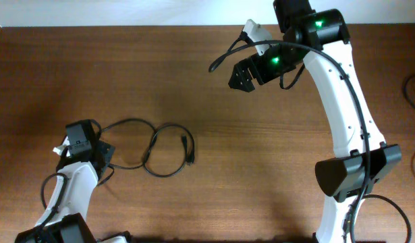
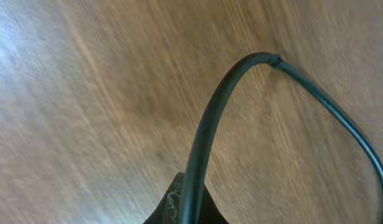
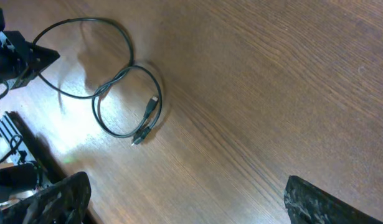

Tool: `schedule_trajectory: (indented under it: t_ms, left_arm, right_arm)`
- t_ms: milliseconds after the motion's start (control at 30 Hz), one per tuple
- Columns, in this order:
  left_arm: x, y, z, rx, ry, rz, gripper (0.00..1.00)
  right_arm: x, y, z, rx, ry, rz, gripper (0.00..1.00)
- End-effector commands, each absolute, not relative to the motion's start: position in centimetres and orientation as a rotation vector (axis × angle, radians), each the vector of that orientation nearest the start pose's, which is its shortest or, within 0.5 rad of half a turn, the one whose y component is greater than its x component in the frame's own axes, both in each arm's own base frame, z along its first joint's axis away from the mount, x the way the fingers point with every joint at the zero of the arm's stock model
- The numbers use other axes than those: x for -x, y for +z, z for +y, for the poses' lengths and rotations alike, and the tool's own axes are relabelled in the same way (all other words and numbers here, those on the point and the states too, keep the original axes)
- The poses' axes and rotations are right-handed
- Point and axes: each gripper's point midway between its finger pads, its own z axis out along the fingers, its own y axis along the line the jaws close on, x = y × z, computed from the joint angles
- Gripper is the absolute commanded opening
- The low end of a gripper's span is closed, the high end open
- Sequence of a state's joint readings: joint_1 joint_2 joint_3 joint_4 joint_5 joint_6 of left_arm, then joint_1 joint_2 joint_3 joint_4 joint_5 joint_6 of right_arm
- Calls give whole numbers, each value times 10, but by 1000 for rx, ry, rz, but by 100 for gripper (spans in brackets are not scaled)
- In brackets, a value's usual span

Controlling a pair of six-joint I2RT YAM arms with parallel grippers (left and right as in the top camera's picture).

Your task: Untangle cables

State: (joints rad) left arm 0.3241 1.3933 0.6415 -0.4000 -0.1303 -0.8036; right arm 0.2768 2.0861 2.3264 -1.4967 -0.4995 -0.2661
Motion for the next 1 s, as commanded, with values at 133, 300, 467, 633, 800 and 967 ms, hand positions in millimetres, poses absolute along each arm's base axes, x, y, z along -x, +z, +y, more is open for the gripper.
schedule_trajectory:
  t_ms: [133,300,467,633,800,967]
  left_arm:
    - [-361,200,12,460,-738,2349,0]
    - [-352,343,-76,-328,-645,2183,0]
    - [-343,418,-103,-477,-611,1993,0]
    - [-338,446,-109,-445,-682,1928,1]
    - [-322,473,-135,-525,-917,1818,6]
    - [-318,478,-138,-529,-963,1805,33]
  right_arm:
    - [-414,259,189,828,697,2556,99]
    - [-373,278,217,1247,978,2259,99]
    - [-338,325,245,1321,1367,1894,99]
    - [-339,361,257,1265,1519,1652,98]
    - [-345,374,261,1279,1518,1519,91]
    - [-349,361,261,1299,1454,1609,89]
